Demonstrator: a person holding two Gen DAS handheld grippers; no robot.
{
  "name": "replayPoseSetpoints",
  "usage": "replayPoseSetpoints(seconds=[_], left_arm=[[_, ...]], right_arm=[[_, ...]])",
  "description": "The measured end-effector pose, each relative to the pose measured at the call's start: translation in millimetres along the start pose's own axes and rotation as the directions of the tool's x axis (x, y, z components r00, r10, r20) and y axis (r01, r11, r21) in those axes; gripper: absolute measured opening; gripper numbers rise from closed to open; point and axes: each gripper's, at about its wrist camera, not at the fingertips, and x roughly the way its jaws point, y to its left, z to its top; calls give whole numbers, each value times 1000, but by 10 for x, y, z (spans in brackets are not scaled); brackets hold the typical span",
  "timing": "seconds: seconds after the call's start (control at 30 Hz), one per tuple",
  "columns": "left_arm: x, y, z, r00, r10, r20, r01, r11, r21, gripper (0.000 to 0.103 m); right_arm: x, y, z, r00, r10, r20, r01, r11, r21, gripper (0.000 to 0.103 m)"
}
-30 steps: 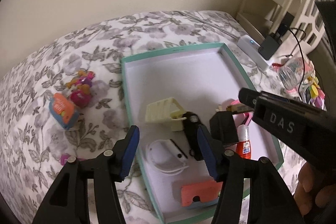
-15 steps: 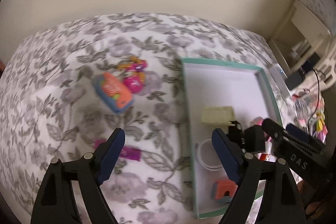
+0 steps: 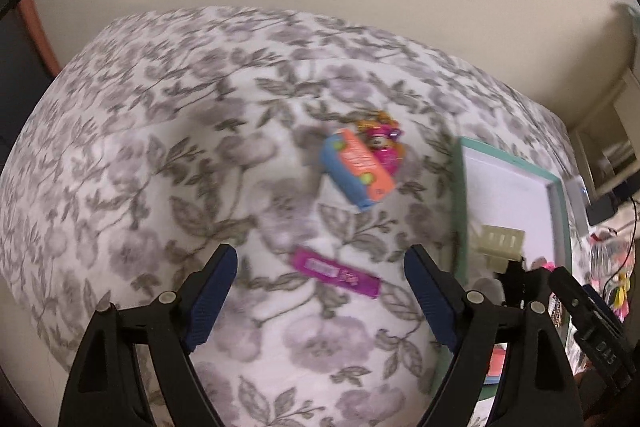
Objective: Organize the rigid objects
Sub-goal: 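Withdraw both open tools from the tray toward the remaining toys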
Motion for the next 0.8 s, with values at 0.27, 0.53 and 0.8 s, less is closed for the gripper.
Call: replayPoseSetpoints(seconds=[0.27,0.53,0.8], left_arm=[[-32,360,-31,998,55,-12,-56,996,-66,86],[87,659,-56,992,102,-68,-110,985,-131,86],[496,461,-91,984,62,-167,-78,993,-92,86]], right_arm=[[-55,328,-45,998,59,14,-59,998,-17,103],[94,699,-166,996,84,-37,-88,990,-107,103],[178,738,-170,998,43,-54,-50,991,-128,103]])
